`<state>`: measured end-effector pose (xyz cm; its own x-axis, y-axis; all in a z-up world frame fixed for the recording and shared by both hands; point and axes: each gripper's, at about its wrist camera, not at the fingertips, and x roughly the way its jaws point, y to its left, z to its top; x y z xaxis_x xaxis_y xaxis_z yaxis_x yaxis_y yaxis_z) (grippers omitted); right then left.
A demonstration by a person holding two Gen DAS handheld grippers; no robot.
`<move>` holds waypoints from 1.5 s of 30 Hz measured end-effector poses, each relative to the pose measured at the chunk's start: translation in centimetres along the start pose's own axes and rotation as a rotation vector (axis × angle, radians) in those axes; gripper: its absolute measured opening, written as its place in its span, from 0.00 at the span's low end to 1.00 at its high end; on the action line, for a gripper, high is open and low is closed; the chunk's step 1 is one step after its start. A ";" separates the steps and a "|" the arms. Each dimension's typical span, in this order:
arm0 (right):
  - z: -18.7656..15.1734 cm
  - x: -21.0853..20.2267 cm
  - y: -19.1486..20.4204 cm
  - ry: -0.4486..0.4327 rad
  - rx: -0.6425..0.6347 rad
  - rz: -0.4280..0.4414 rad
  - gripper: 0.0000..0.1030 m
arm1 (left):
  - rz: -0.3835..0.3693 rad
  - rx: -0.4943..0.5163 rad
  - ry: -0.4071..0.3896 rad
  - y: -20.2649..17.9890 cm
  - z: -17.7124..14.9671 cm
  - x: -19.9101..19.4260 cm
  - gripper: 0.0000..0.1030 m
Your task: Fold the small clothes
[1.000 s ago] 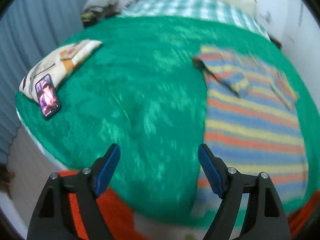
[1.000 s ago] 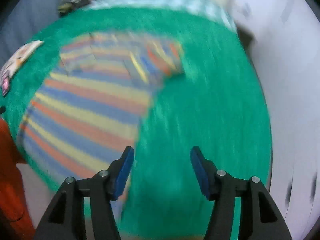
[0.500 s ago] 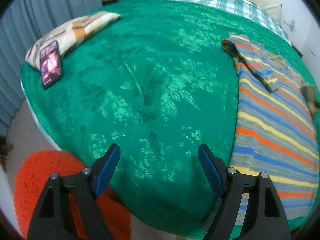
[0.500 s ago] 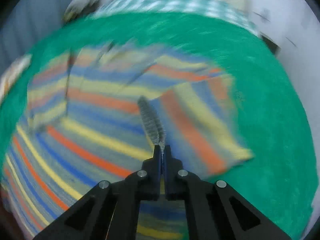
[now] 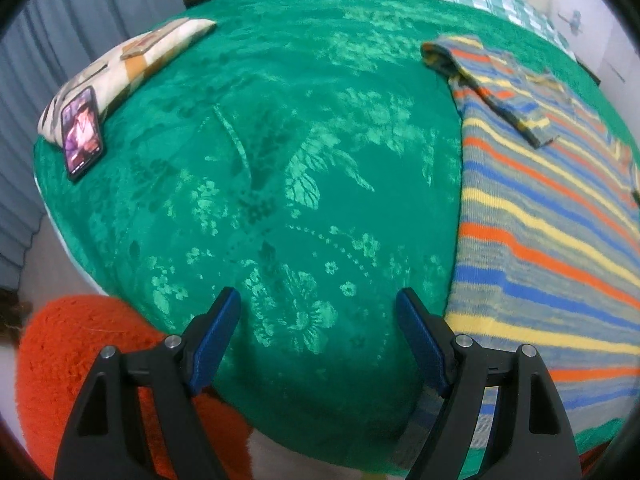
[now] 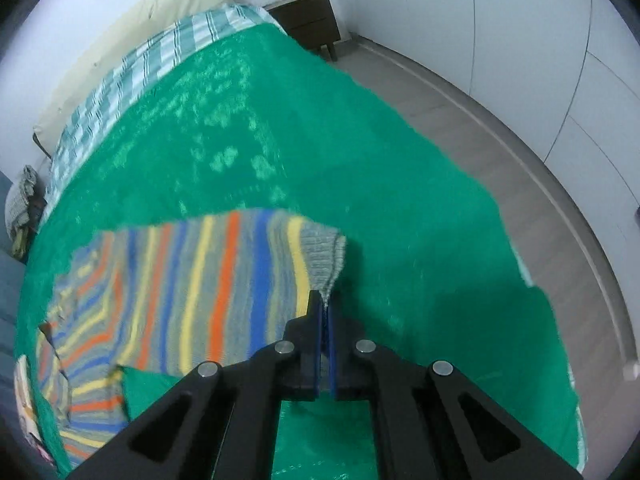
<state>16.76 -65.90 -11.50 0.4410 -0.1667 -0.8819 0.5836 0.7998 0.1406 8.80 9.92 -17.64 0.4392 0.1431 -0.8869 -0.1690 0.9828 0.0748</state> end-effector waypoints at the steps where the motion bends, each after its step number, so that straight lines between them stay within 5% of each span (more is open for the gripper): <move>1: -0.2 0.5 -0.2 0.001 -0.003 -0.032 0.01 | 0.004 0.003 0.001 0.0 -0.1 0.0 0.79; 6: -0.5 1.6 0.4 0.025 -0.053 -0.067 0.02 | 0.007 -0.002 0.002 0.2 -0.1 -0.1 0.79; 11: -0.2 -1.9 -0.7 -0.084 -0.018 0.005 0.23 | 0.011 0.013 0.001 0.0 -0.1 0.0 0.79; 15: -1.1 -2.8 1.9 -0.060 -0.157 0.196 0.23 | 0.016 0.035 -0.009 -0.7 0.0 0.0 0.79; 19: -3.3 0.8 1.7 0.031 -0.182 0.076 0.39 | 0.009 0.070 -0.033 -1.2 0.2 -2.5 0.79; 23: -5.9 -2.5 1.1 -0.104 -0.199 -0.086 0.44 | -0.096 0.188 -0.127 -2.7 1.3 -7.9 0.86; 27: -10.0 -6.3 2.5 -0.125 -0.262 0.042 0.45 | -0.201 0.428 -0.287 -8.4 5.8 -11.6 0.95; 30: -13.0 -8.0 4.4 -0.136 -0.299 0.120 0.48 | -0.237 0.644 -0.314 -14.3 8.9 -9.6 0.96; 32: -15.7 -9.2 5.3 -0.153 -0.308 0.162 0.49 | -0.191 0.746 -0.265 -18.3 10.4 -5.5 0.96; 37: -20.2 -9.9 6.6 -0.174 -0.319 0.180 0.49 | -0.155 0.794 -0.071 -22.7 12.0 4.0 0.95; 39: -20.4 -9.6 7.5 -0.175 -0.354 0.174 0.49 | -0.187 0.781 -0.031 -22.7 11.8 5.8 0.84; 41: -20.2 -9.9 7.7 -0.194 -0.373 0.168 0.49 | -0.256 0.711 -0.012 -21.8 12.6 5.6 0.40; 42: -20.2 -10.0 7.8 -0.195 -0.374 0.168 0.49 | -0.247 0.687 -0.010 -21.2 13.1 5.3 0.06; 45: -19.9 -9.4 7.7 -0.190 -0.361 0.166 0.49 | -0.292 0.491 -0.071 -15.9 16.6 2.5 0.03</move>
<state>3.51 -46.64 -11.07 0.6459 -0.0945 -0.7575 0.2328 0.9694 0.0776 27.24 -3.36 -13.42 0.4675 -0.1519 -0.8709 0.3906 0.9192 0.0494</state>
